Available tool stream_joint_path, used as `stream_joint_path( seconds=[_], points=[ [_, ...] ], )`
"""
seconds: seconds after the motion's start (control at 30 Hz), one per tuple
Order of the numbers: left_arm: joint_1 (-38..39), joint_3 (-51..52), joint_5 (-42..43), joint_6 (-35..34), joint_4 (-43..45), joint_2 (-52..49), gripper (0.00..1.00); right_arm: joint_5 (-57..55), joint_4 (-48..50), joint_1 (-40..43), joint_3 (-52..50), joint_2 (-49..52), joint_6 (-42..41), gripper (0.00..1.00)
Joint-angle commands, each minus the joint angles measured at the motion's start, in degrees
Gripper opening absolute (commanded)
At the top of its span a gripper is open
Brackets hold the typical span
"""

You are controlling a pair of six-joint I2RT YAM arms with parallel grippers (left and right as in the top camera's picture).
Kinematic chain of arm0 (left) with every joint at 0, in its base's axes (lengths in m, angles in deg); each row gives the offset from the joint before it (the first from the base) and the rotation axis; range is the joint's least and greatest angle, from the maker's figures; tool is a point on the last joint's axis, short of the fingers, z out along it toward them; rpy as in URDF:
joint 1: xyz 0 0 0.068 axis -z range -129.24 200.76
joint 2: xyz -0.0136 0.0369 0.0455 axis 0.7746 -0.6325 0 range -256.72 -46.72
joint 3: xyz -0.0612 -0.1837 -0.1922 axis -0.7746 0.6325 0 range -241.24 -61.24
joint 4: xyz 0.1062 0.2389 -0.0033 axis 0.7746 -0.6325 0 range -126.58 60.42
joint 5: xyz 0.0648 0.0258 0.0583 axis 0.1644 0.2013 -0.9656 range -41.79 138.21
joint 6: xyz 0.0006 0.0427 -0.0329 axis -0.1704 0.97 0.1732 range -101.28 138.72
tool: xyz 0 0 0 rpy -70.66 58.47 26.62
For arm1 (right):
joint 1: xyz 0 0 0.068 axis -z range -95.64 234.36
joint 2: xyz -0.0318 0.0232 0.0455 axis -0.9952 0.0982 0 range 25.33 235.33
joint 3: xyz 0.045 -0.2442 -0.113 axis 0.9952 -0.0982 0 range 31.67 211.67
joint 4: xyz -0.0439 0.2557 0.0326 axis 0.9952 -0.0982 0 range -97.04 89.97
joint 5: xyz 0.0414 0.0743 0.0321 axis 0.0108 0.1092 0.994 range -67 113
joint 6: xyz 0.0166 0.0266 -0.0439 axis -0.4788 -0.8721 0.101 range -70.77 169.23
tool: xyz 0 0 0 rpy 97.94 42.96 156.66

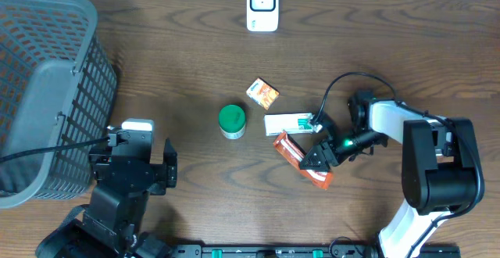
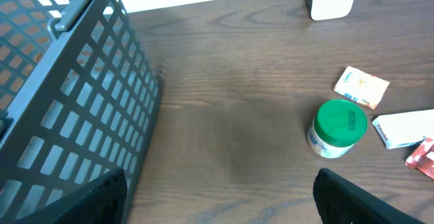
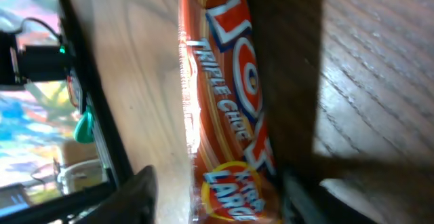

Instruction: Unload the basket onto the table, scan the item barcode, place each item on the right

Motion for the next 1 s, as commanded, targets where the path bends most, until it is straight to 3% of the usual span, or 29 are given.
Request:
stream_joint_path(
  seconds=[0.0, 0.13, 0.43, 0.63, 0.87, 0.97],
  points=[
    [0.2, 0.2, -0.6, -0.3, -0.2, 0.2, 0.88, -13.3, 2.4, -1.0, -2.8, 2.4, -2.6, 0.45],
    [0.2, 0.2, -0.6, -0.3, -0.2, 0.2, 0.88, -15.3, 3.5, -1.1, -3.1, 2.4, -6.1, 0.26],
    [0.2, 0.2, -0.6, -0.3, -0.2, 0.2, 0.88, -12.9, 3.3, -1.1, -2.7, 2.4, -9.0, 0.16],
    [0.2, 0.2, -0.6, -0.3, -0.2, 0.2, 0.88, -4.5, -0.1, -1.1, 0.2, 2.3, -8.9, 0.09],
    [0.2, 0.2, -0.6, -0.3, -0.2, 0.2, 0.88, 6.2, -9.8, -1.1, 1.5, -2.4, 1.3, 0.03],
    [0.2, 0.2, -0.6, -0.3, -0.2, 0.2, 0.88, 8.2, -12.6, -1.1, 1.5, -7.8, 2.0, 0.01]
  ],
)
